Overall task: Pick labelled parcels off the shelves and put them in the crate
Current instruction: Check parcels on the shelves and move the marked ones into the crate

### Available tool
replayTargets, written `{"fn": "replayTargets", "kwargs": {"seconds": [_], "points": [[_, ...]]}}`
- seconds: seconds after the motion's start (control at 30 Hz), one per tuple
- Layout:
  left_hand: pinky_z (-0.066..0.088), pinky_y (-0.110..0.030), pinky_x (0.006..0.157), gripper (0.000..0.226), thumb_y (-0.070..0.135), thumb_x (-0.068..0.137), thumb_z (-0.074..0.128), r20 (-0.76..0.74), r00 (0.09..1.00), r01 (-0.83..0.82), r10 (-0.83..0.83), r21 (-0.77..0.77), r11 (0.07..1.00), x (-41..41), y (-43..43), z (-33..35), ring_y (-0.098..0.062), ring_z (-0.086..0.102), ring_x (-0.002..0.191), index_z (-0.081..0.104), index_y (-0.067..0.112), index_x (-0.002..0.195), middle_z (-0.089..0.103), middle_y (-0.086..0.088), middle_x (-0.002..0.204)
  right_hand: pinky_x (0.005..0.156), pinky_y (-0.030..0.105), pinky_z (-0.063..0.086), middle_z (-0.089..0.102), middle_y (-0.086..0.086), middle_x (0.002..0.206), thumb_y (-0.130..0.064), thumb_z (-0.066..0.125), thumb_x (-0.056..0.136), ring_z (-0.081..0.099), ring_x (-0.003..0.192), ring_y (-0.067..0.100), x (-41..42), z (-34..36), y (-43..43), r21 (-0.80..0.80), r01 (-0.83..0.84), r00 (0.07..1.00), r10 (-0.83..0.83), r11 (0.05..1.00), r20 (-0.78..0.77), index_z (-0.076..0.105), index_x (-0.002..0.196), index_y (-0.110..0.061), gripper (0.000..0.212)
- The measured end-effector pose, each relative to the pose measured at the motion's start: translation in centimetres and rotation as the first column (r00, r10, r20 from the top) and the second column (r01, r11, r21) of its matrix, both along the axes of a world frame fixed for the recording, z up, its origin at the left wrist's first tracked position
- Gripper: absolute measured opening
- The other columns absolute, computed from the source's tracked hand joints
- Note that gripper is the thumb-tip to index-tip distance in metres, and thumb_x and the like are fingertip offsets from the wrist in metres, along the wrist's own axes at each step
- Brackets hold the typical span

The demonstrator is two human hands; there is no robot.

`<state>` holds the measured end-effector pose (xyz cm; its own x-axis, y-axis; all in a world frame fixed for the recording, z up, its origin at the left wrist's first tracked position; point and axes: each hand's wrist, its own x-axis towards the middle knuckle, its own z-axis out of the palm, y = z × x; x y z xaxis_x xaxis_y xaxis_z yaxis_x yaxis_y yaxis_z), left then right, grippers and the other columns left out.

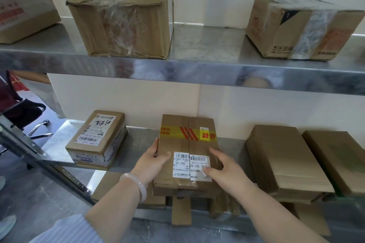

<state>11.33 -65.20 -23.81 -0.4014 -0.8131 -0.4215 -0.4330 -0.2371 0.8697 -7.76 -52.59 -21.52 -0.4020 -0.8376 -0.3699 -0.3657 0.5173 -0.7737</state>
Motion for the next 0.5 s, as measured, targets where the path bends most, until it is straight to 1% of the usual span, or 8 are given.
{"fn": "replayTargets", "kwargs": {"seconds": [0.1,0.2,0.27,0.33,0.37,0.43,0.47,0.5], "points": [[0.044,-0.027,0.096,0.058,0.03,0.087,0.071,0.119,0.991,0.075,-0.063,-0.093,0.993,-0.4,-0.7,-0.2,-0.01,0.062,0.11,0.041,0.04,0.136,0.064,0.019,0.116,0.115,0.034,0.026,0.018,-0.004,0.16,-0.037,0.07,0.086,0.023,0.145,0.017,0.4,-0.9,-0.9,0.015,-0.042,0.997,0.043,0.999,-0.066,0.031,0.149,-0.038,0.074],[0.037,-0.023,0.093,0.074,0.023,0.089,0.069,0.2,0.979,0.076,-0.045,-0.152,0.985,-1.0,-1.2,-0.8,-0.007,0.051,0.108,0.027,0.028,0.15,0.051,0.016,0.119,0.117,0.032,0.02,0.005,-0.006,0.163,-0.038,0.069,0.086,0.014,0.148,0.015,1.0,-1.9,-1.5,0.047,-0.099,0.989,0.104,0.994,-0.107,0.025,0.151,-0.037,0.078],[0.04,-0.024,0.096,0.079,0.027,0.089,0.068,0.249,0.966,0.109,-0.064,-0.174,0.979,-0.9,-1.4,-1.3,-0.01,0.053,0.109,0.022,0.03,0.153,0.054,0.013,0.125,0.117,0.032,0.02,-0.002,-0.008,0.163,-0.039,0.068,0.087,0.011,0.149,0.015,1.2,-2.6,-1.6,0.086,-0.125,0.982,0.136,0.988,-0.132,0.019,0.152,-0.039,0.081],[0.043,-0.035,0.105,0.086,0.039,0.083,0.068,0.288,0.954,0.132,-0.078,-0.172,0.976,-0.8,-1.8,-1.6,-0.018,0.055,0.12,0.018,0.037,0.153,0.051,0.003,0.142,0.117,0.032,0.021,-0.002,-0.01,0.163,-0.041,0.067,0.088,0.012,0.148,0.014,1.1,-2.8,-1.6,0.093,-0.127,0.977,0.141,0.988,-0.163,0.016,0.153,-0.04,0.082],[0.04,-0.041,0.11,0.087,0.044,0.082,0.066,0.339,0.937,0.152,-0.082,-0.186,0.971,-0.9,-2.0,-1.7,-0.024,0.049,0.13,0.015,0.04,0.153,0.041,-0.002,0.151,0.117,0.031,0.021,0.001,-0.01,0.163,-0.042,0.066,0.088,0.012,0.148,0.013,1.0,-2.7,-1.5,0.081,-0.119,0.975,0.132,0.99,-0.178,0.017,0.153,-0.04,0.081],[0.026,-0.047,0.118,0.086,0.048,0.086,0.061,0.491,0.869,0.217,-0.061,-0.267,0.939,-1.5,-2.0,-0.9,-0.032,0.02,0.147,0.009,0.04,0.155,0.015,-0.003,0.163,0.116,0.029,0.02,0.009,-0.01,0.162,-0.044,0.063,0.089,0.015,0.147,0.01,0.6,-2.2,-1.5,0.024,-0.089,0.972,0.092,0.996,-0.215,0.018,0.153,-0.039,0.079],[0.02,-0.048,0.119,0.084,0.05,0.089,0.058,0.519,0.853,0.251,-0.043,-0.336,0.908,-2.2,-2.0,-0.4,-0.031,0.008,0.15,0.007,0.039,0.155,0.006,0.0,0.164,0.116,0.028,0.021,0.012,-0.011,0.161,-0.045,0.062,0.09,0.016,0.146,0.008,0.3,-1.9,-1.3,-0.014,-0.064,0.969,0.058,0.998,-0.239,0.018,0.153,-0.039,0.077],[0.017,-0.048,0.12,0.082,0.052,0.09,0.056,0.51,0.859,0.28,-0.043,-0.397,0.874,-3.1,-1.8,0.4,-0.029,0.003,0.151,0.006,0.04,0.155,0.002,0.001,0.165,0.115,0.026,0.021,0.014,-0.012,0.161,-0.045,0.061,0.09,0.016,0.146,0.007,0.0,-1.4,-1.1,-0.056,-0.041,0.963,0.024,0.998,-0.268,0.02,0.152,-0.039,0.075]]}}
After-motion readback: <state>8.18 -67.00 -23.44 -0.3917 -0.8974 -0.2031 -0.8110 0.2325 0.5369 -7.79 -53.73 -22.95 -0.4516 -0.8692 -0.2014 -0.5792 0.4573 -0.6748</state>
